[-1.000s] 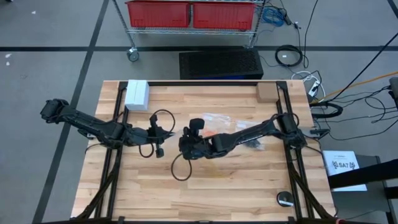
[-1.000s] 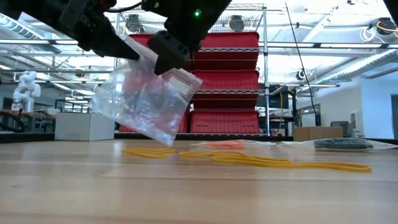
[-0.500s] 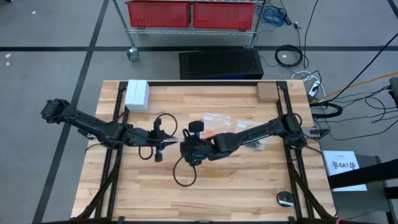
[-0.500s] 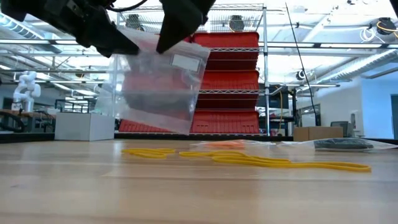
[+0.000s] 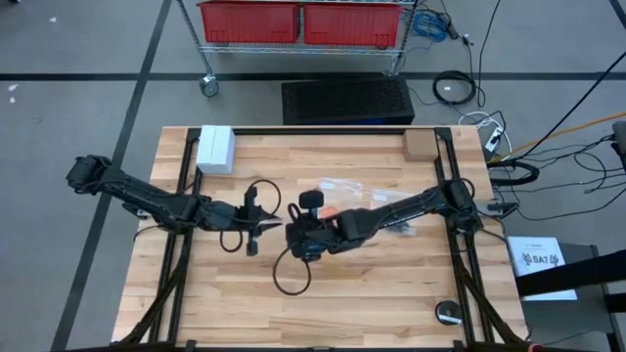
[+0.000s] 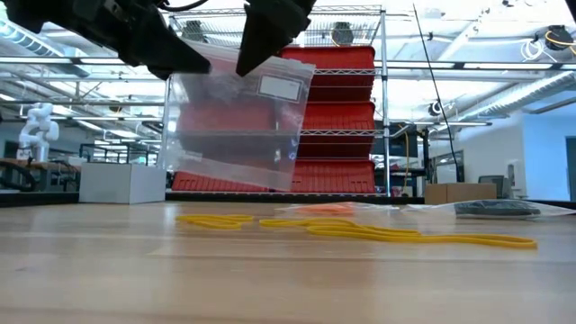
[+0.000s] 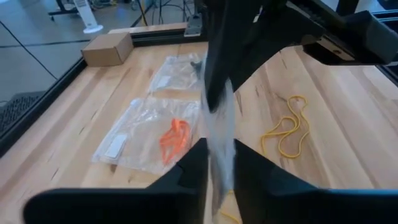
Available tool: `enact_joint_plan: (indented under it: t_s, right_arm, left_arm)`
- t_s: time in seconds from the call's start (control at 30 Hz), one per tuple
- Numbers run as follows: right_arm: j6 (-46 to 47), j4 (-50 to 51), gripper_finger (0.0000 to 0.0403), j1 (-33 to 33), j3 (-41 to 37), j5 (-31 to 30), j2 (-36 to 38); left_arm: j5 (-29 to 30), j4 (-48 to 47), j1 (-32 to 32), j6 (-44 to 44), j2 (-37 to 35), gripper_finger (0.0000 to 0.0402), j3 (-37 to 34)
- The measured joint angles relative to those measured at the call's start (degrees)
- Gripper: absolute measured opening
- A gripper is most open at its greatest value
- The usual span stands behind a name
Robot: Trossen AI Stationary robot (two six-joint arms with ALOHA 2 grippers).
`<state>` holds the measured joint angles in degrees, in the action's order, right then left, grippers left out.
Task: Sort rubber bands
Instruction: Put the yellow rubber band into the transparent zip bag
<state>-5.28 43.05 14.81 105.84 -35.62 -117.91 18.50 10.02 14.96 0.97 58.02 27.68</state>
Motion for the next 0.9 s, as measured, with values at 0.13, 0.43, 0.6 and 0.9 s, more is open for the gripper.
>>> enact_joint_plan:
  t_s: [0.13, 0.43, 0.6, 0.9]
  right_arm:
    - [0.71, 0.13, 0.0000, 0.36, 0.00, 1.48, 0.00]
    - [1.29, 0.60, 0.0000, 0.30, 0.00, 2.72, 0.30]
    - [5.40, 1.23, 0.0008, 0.44, 0.39, 2.99, 0.42]
    - [5.99, 4.19, 0.0064, 2.51, 5.67, 2.98, 0.57]
  left_arm:
    - [0.02, -0.04, 0.00, -1.11, 0.00, 0.0027, 0.00]
    - [0.03, -0.26, 0.02, -2.28, 0.00, 0.0005, 0.00]
    - [0.22, -0.24, 0.04, -2.84, 0.02, 0.0003, 0.00]
    - [0.39, -0.32, 0.04, -2.81, 0.01, 0.0002, 0.00]
